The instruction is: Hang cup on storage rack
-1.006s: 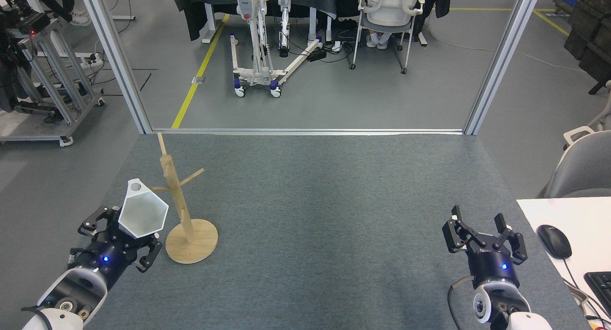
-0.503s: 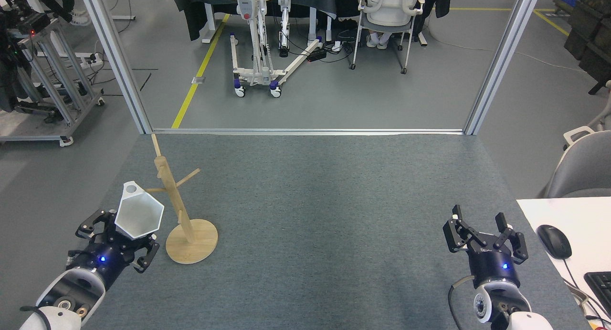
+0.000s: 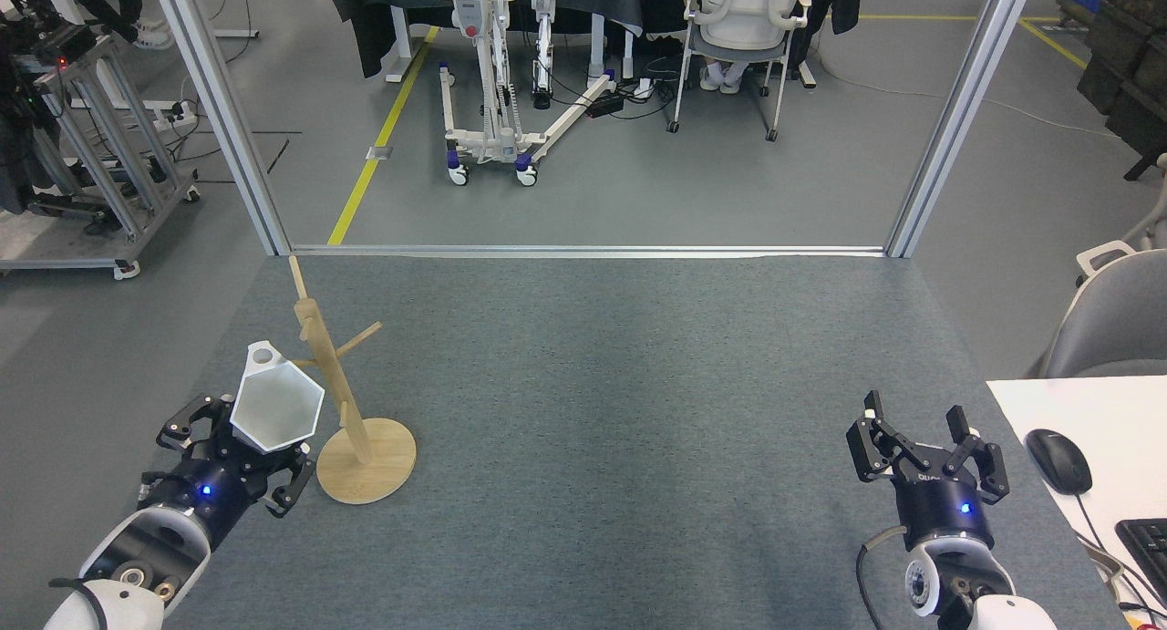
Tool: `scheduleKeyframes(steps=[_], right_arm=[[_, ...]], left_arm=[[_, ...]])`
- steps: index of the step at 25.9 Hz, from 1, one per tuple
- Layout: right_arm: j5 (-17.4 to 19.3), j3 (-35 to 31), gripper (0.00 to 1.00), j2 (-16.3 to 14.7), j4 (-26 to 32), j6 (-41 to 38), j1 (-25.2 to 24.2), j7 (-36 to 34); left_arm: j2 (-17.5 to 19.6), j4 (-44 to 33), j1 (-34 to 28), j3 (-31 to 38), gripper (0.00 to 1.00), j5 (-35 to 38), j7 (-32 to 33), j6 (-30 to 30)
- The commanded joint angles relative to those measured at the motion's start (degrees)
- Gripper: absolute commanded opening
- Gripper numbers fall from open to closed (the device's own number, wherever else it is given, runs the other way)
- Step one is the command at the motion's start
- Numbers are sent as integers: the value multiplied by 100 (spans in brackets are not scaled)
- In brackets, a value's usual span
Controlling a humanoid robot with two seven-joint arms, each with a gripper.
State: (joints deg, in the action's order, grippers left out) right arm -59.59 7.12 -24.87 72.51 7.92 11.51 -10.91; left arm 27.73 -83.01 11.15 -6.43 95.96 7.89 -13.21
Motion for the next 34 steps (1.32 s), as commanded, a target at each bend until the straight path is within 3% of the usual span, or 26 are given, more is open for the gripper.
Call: scheduleKeyframes(steps=[1,6,10,17,19,21,24,25,26,34], right_arm=[[0,0,99,0,0,8,0,1],[-9,0,99,0,0,8,0,1],[-9,-9,99,9,0,8,0,1],[-9,-9,99,9,0,8,0,1],[-17,-9,99,18,0,8,0,1],[-9,-9,99,18,0,8,-9,1],[-9,-9,99,18,0,8,-9,1],[-9,-9,99,18,0,8,-9,1],[-9,-9,99,18,0,8,-9,1],[-9,-9,99,9,0,8,-9,1]], left_arm=[[-13,-5,-8,-34,11,1,2,-6],[-22,-22,-8,-34,16,10,11,3],[-22,-22,-8,-34,26,10,-51,29],[-39,-22,-43,-51,68,-16,-640,82],[-39,-22,-43,-51,71,-25,-675,82],[-39,-22,-52,-51,82,-25,-675,91],[-30,-22,-52,-51,84,-34,-684,99],[-30,-22,-52,-51,88,-25,-684,64],[-22,-14,-52,-51,99,-25,-684,73],[-22,22,-34,-51,99,-34,-684,11]])
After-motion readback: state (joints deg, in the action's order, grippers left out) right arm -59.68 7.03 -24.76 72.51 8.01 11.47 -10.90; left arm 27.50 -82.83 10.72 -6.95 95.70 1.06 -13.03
